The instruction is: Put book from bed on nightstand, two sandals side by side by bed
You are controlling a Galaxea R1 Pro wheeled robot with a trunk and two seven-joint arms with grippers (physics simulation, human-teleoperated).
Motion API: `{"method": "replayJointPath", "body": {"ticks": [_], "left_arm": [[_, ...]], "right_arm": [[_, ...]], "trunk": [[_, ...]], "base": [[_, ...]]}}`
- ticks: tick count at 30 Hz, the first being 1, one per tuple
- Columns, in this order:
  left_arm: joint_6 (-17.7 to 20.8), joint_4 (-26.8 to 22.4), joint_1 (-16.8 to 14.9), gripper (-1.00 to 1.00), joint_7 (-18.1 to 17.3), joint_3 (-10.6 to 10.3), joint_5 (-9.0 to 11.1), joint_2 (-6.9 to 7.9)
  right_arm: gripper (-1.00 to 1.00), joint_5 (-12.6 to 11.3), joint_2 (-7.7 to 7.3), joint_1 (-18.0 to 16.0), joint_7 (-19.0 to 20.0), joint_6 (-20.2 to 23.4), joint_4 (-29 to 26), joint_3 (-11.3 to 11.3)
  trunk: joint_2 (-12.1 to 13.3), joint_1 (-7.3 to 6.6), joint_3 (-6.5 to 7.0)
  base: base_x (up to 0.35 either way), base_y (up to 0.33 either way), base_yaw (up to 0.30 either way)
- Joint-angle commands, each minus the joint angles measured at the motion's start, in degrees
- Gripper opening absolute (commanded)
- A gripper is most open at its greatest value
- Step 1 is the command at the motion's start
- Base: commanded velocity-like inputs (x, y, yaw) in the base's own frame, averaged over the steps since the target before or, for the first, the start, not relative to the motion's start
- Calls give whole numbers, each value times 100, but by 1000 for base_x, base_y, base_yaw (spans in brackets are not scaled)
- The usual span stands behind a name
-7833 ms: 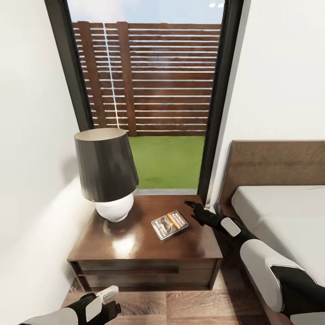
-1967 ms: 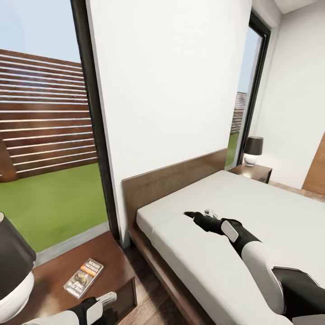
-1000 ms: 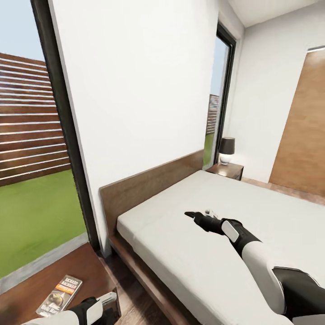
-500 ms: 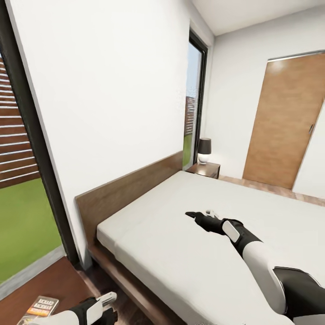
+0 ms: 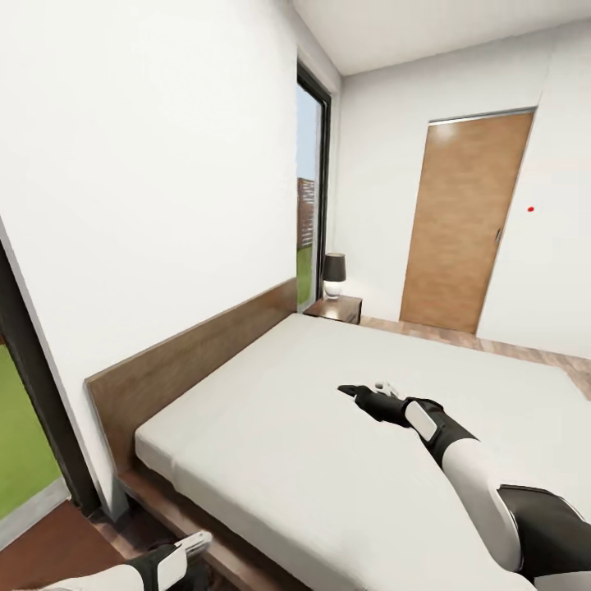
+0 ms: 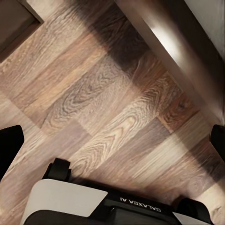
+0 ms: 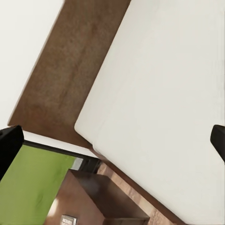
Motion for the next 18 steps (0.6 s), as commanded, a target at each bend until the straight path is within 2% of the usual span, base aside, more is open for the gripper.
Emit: {"method": "replayJointPath", "body": {"ticks": [1, 18], "left_arm": [[10, 6, -9, 100, 15, -47, 60, -3], [9, 7, -8, 100, 15, -47, 60, -3]], "right_arm": [[100, 1, -3, -3, 9, 50, -4, -47], [100, -2, -17, -3, 7, 51, -4, -48]], "trunk": [[37, -22, 14], [719, -396, 368]], "base": [[0, 0, -300], [0, 0, -300]]}}
